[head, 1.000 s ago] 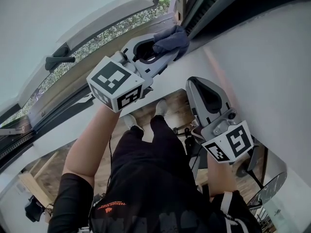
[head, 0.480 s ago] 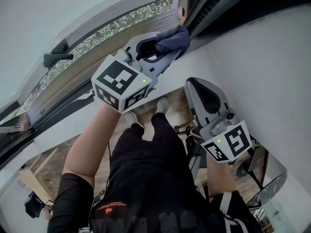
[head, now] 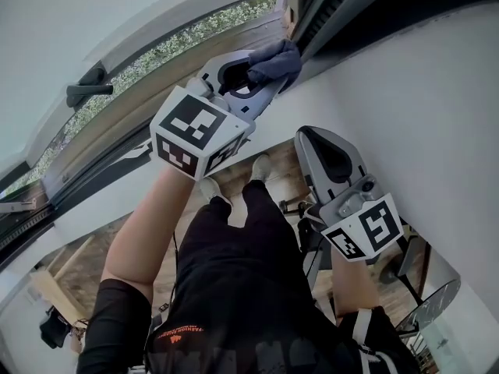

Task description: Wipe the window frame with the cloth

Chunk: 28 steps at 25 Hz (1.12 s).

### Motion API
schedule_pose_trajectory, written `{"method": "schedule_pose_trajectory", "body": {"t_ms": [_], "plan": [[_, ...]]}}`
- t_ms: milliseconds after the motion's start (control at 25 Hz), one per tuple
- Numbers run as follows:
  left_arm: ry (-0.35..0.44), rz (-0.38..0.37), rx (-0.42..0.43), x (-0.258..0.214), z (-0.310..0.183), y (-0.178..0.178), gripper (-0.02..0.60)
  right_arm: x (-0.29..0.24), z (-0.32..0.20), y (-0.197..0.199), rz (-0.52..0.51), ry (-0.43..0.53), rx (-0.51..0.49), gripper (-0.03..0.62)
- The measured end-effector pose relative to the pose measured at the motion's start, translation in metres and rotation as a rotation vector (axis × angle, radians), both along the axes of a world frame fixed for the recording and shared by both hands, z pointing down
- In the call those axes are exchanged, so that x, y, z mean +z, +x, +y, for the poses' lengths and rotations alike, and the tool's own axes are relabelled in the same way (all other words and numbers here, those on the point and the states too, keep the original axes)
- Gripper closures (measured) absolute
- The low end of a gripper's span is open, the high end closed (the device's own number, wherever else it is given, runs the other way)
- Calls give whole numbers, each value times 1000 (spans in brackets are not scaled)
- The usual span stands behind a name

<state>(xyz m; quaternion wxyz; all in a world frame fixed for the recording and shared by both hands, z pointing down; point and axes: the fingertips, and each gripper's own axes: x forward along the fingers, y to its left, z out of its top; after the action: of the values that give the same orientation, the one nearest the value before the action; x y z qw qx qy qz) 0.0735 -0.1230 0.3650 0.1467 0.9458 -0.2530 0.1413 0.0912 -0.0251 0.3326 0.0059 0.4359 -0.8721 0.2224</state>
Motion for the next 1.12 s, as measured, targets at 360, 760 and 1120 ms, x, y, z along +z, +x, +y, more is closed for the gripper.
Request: {"method": "schedule_pose_trajectory", "body": {"t_ms": [360,760,1120], "plan": [[-20,-172,-7,18,1,2,431,7,3,2,-4,-15,-1,589],[-69,-258,-29,35,3,1,434,10,5,1,-11,-20,-4,589],[-95,-265,-64,36,0,-4,437,14,6,-3,-14,-35,-14,589]]}}
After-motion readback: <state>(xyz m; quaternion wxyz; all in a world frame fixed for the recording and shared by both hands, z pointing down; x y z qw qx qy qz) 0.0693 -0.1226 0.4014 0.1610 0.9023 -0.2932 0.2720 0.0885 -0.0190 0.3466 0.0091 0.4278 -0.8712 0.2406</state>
